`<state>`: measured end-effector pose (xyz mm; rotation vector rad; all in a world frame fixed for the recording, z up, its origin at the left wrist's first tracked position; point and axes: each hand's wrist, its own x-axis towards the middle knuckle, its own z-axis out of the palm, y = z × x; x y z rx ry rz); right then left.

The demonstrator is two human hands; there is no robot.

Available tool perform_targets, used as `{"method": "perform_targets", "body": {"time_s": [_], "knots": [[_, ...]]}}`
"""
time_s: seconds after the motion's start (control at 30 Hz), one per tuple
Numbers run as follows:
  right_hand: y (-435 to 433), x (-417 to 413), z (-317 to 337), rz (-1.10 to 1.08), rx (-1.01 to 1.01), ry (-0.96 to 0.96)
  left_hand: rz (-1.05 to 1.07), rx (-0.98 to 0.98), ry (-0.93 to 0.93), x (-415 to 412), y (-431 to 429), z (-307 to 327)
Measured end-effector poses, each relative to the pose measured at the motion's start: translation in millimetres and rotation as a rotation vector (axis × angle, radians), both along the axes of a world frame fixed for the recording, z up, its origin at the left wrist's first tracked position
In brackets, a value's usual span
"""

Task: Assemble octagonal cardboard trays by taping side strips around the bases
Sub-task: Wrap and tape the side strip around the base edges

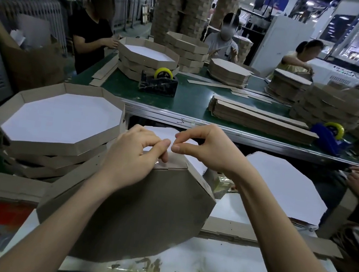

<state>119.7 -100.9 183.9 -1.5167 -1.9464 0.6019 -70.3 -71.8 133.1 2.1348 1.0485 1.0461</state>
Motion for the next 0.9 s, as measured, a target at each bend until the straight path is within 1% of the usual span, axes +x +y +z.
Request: {"method": "perform_targets", "body": {"time_s": [0.17,0.2,0.3,0.33,0.37,0.43,0.5,0.53,0.57,0.67,0.9], "knots": [[-3,2,-2,-0.001,-0.097,0.053,0.047,0.02,0.01,5,0,-3],[-3,3,-2,-0.023,-0.101,0.038,0.072,0.017,-0.012,7,0,-4],[-3,21,2,-0.171,-0.065,-0.024,0.138,-0.05,-0.157,4,0,-4],[-6,28,4,-0.201,-0.069,0.0,0.131,-0.054,-0.142,0,1,-4],[-8,35,6,-0.209,-0.083,0.029,0.105,-0.054,-0.075,-3,2,-3],[-13,40,9,-0.179,-0.128,0.042,0.027,-0.047,0.138,-8,2,-2],[-14,36,8,-0.148,-0.178,0.014,-0.015,0.002,0.357,-6,-1,0],[-14,34,6,-0.14,-0.199,-0.001,-0.016,0.048,0.431,-4,-2,-1],[-13,32,4,-0.133,-0.217,-0.014,-0.01,0.098,0.467,-1,-3,-3],[-11,26,1,-0.127,-0.26,-0.02,-0.025,0.161,0.43,3,-2,-5],[-5,18,-8,-0.17,-0.276,-0.11,-0.042,0.137,0.353,5,-4,-5]]}}
